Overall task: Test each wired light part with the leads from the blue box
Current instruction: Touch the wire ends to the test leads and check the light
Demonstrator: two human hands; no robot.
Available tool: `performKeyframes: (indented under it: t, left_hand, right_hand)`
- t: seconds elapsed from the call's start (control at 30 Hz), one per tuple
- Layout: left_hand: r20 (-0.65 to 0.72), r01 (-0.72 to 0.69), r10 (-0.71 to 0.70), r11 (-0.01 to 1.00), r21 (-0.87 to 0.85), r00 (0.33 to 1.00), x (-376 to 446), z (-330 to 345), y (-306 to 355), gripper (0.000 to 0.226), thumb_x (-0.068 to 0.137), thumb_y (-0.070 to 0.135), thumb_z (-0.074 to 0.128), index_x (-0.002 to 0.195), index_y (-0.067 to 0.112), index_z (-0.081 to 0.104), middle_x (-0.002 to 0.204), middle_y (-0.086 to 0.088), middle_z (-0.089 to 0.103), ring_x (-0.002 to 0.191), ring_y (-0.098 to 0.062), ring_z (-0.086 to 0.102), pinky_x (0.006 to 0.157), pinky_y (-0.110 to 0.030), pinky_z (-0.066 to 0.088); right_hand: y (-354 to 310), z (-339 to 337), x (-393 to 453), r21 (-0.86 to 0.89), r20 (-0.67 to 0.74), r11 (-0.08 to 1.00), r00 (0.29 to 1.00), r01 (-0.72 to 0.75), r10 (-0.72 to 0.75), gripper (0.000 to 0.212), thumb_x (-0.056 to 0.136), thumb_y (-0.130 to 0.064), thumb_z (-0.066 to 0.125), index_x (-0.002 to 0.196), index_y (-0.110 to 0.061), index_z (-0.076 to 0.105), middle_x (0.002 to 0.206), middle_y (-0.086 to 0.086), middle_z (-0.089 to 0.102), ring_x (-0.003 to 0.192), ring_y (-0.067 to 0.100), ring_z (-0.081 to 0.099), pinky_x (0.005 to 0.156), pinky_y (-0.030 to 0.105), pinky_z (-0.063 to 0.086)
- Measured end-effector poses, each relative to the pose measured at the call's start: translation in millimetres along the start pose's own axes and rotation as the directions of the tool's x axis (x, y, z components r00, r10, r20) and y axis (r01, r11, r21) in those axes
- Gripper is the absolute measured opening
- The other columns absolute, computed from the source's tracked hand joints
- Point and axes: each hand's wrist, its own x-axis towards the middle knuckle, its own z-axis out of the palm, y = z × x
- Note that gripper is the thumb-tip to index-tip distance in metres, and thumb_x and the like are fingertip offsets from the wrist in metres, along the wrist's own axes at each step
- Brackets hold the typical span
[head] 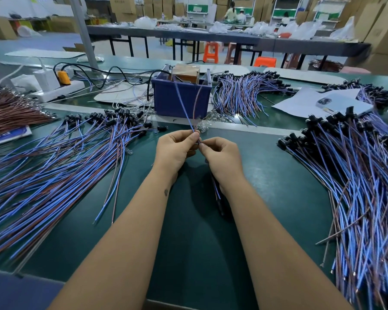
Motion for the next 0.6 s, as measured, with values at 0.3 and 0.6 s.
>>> performKeyframes:
  t: [0.3,0.6]
  left_hand:
    - [-0.021,-0.019,0.020,0.998,0.067,1.000,0.3,1.8,0.4,0.012,0.100,0.015,0.052,0.089,0.014,0.056,0.068,0.006,0.072,0.054,-0.009,0.067,0.048,-0.018,0.049]
    - [-0.247,-0.046,0.103,0.973,0.227,0.963,7.7,-7.2,-5.6,0.016,0.094,0.019,0.055,0.085,0.021,0.067,0.048,0.014,0.054,0.044,0.001,0.044,0.052,-0.021,0.037]
  right_hand:
    - [-8.3,-2.1,-0.2,0.194,-0.163,0.978,0.981,-0.074,0.107,0.021,0.089,-0.009,0.064,0.070,-0.018,0.064,0.061,-0.003,0.057,0.055,0.009,0.048,0.056,0.019,0.042]
    - [-10.5,-3.6,-1.1,0.290,-0.221,0.953,0.963,-0.087,0.155,0.015,0.090,-0.011,0.063,0.078,-0.018,0.064,0.058,-0.002,0.057,0.049,0.005,0.046,0.057,0.021,0.039]
